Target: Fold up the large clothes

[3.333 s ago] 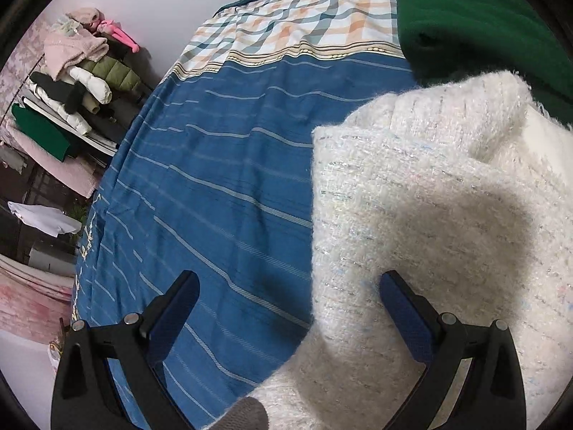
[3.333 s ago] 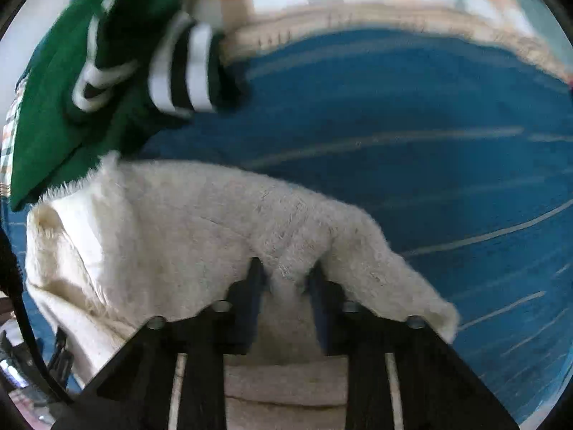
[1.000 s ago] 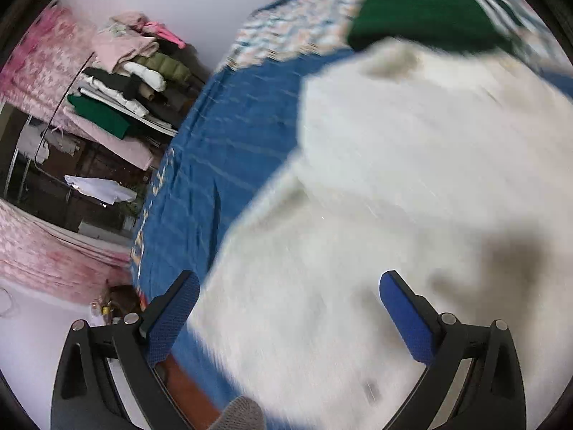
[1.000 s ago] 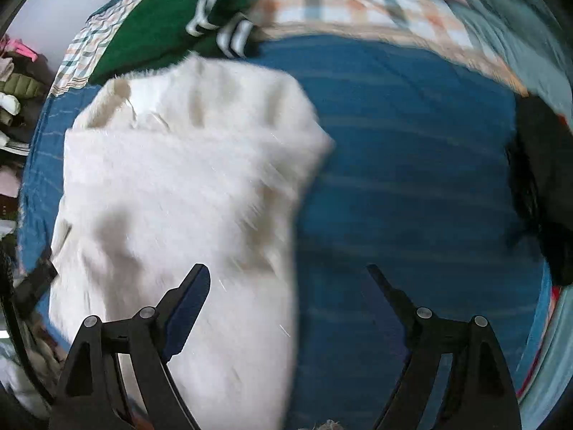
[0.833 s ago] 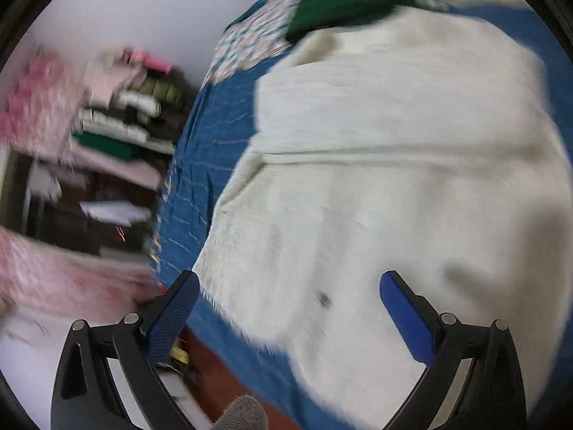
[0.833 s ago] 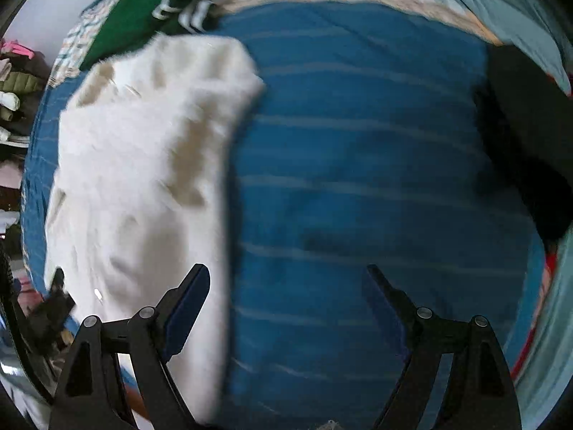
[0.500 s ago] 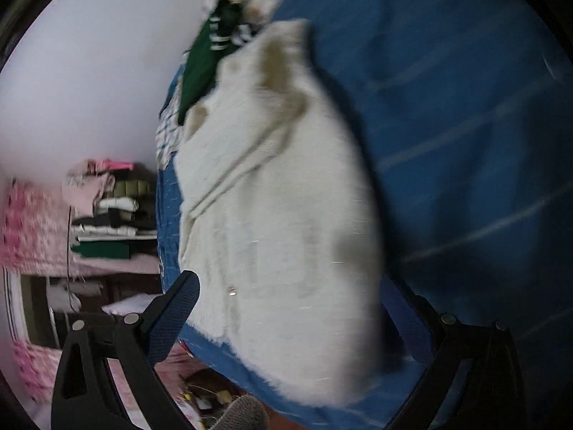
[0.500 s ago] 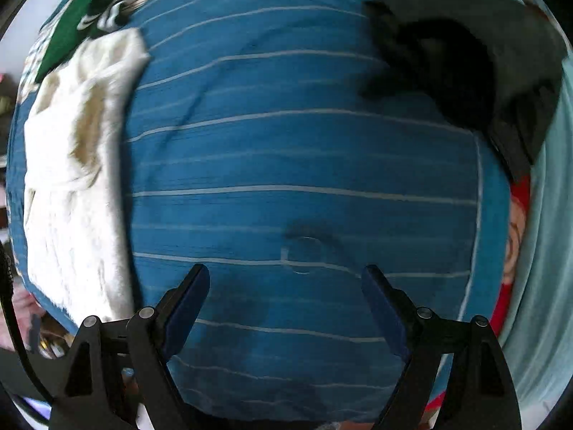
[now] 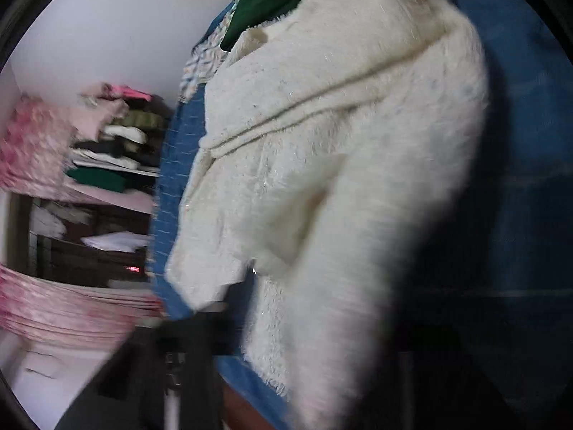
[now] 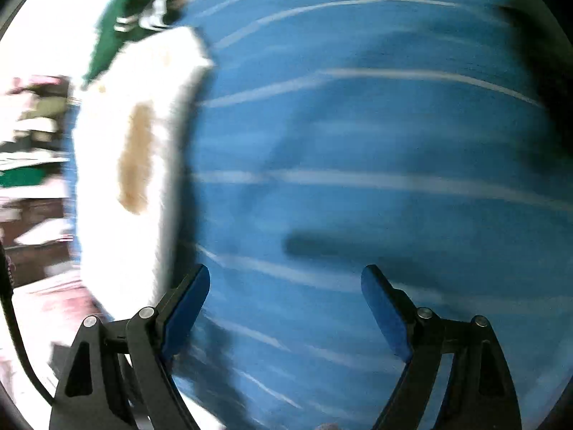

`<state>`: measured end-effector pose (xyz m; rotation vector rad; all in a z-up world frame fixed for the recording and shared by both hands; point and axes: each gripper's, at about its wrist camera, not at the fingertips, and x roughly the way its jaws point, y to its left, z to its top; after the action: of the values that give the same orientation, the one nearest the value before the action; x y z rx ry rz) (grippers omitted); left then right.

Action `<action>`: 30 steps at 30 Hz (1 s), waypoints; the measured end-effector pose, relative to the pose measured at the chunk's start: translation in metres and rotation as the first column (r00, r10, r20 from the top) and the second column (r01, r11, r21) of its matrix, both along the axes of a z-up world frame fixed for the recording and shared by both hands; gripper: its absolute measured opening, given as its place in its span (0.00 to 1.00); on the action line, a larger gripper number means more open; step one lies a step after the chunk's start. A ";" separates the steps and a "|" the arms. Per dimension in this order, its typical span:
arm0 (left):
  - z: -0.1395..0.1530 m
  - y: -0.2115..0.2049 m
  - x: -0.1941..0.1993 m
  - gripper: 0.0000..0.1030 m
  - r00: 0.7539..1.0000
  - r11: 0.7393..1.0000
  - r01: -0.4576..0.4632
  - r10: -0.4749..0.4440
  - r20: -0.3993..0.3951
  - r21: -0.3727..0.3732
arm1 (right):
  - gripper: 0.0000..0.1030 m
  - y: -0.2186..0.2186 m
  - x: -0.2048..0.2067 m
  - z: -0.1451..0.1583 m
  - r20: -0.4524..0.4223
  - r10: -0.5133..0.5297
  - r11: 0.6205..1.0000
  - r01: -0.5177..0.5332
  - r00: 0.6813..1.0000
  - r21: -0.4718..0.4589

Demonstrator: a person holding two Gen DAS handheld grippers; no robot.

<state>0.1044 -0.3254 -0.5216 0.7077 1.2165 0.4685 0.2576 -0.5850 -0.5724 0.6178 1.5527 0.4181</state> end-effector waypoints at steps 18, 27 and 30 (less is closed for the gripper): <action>0.069 0.081 -0.001 0.16 0.996 0.931 -0.051 0.075 0.054 -0.362 | 0.28 0.145 0.088 0.014 -0.049 -0.148 0.970 0.155 0.988 0.186; 0.109 0.227 0.017 0.19 0.967 0.771 -0.193 0.256 0.018 -0.607 | 0.27 0.310 0.125 0.147 0.069 0.020 0.993 -0.012 0.997 -0.115; 0.079 0.297 0.027 0.20 0.926 0.663 -0.296 0.375 -0.038 -0.687 | 0.27 0.398 0.147 0.139 0.023 0.084 0.974 -0.077 0.996 -0.214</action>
<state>0.1314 -0.0281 -0.4426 -0.1955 1.3023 0.3113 0.4044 -0.1867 -0.4330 0.3815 1.5712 0.3152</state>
